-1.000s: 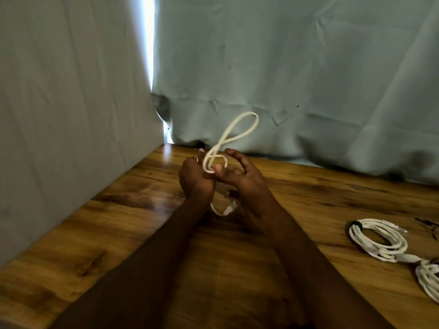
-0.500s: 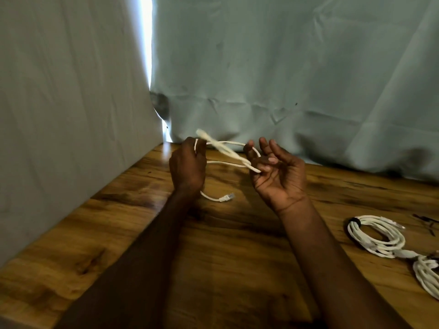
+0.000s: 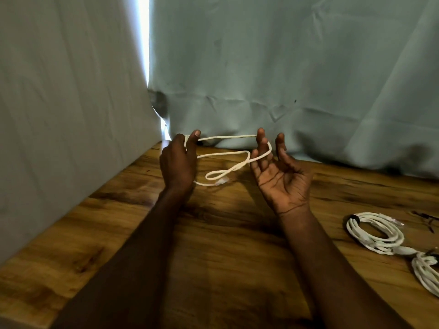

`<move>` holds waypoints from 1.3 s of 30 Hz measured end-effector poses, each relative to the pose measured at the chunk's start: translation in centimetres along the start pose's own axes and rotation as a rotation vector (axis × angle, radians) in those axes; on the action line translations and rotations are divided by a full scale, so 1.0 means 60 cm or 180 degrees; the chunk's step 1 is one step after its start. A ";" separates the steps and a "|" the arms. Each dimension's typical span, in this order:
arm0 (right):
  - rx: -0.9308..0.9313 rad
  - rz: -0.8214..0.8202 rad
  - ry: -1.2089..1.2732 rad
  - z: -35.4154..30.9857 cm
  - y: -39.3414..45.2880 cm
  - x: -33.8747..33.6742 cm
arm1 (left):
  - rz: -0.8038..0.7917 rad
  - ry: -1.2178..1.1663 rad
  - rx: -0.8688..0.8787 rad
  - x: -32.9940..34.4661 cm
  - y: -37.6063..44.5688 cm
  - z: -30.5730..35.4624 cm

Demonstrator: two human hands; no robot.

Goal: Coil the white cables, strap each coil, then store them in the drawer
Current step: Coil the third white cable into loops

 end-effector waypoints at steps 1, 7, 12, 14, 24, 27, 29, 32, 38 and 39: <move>-0.0073 0.0005 -0.0009 0.002 0.001 0.001 | -0.0012 0.0008 -0.0020 0.001 0.001 -0.002; -0.0268 0.0209 -0.0434 0.000 0.006 0.008 | -0.0486 -0.0629 -0.0227 -0.003 -0.010 0.023; -0.0197 0.0721 -0.2028 -0.027 0.010 0.002 | -0.1333 -0.2899 -0.1708 0.016 0.007 0.008; -0.0084 0.0905 -0.2422 -0.029 0.010 -0.007 | -0.1653 -0.4084 -0.2181 0.024 0.019 -0.004; 0.1236 0.0036 -0.2029 -0.007 -0.003 -0.019 | -0.1155 -0.6137 -0.3413 0.035 0.015 -0.051; 0.0903 0.0187 -0.3154 -0.012 0.000 -0.023 | -0.0865 -0.6206 -0.3693 0.028 0.010 -0.064; 0.0595 0.0185 -0.4810 -0.018 0.006 -0.013 | -0.0655 -0.6182 -0.3782 0.025 0.008 -0.069; -0.0007 0.0180 -0.6732 -0.023 0.011 -0.016 | -0.0562 -0.6251 -0.3835 0.031 0.007 -0.075; -0.0759 0.2353 -0.7626 -0.081 -0.021 -0.041 | -0.0252 -0.6794 -0.3653 0.031 0.036 -0.121; -0.0853 0.2598 -0.7001 -0.088 -0.025 -0.044 | -0.0215 -0.6719 -0.3655 0.031 0.036 -0.127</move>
Point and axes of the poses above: each hand's wrist, its own y-axis towards the middle knuckle, its own x-axis out of the palm, z = x × y, the point moved 4 cm from there along y, towards the middle knuckle, and after that the axes turned 5 degrees about y, right-handed, at the moved point
